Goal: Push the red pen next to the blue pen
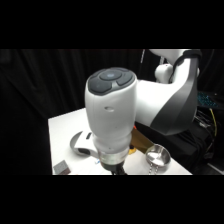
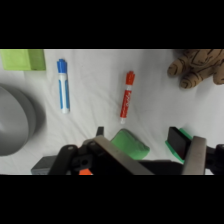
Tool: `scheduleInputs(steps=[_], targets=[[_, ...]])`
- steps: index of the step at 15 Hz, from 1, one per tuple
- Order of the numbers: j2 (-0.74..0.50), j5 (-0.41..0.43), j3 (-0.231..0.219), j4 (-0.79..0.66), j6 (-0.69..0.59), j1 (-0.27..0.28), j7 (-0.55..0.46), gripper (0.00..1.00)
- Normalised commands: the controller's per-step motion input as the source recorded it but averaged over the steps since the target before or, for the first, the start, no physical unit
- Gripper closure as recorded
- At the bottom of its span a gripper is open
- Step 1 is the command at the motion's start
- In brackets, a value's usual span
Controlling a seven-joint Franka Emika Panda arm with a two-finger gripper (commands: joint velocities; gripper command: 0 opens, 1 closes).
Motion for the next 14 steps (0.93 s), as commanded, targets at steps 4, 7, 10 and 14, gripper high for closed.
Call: scheduleInputs(steps=[4, 7, 10, 14], targets=[[0.4, 0.103, -0.017, 0.4, 0.08, 0.107, 0.12, 0.0], [0.35, 0.11, -0.025, 0.35, 0.09, 0.103, 0.08, 0.0], [0.29, 0.116, -0.042, 0.3, 0.1, 0.08, 0.05, 0.0], [0.22, 0.157, -0.032, 0.21, 0.12, 0.041, 0.01, 0.0]])
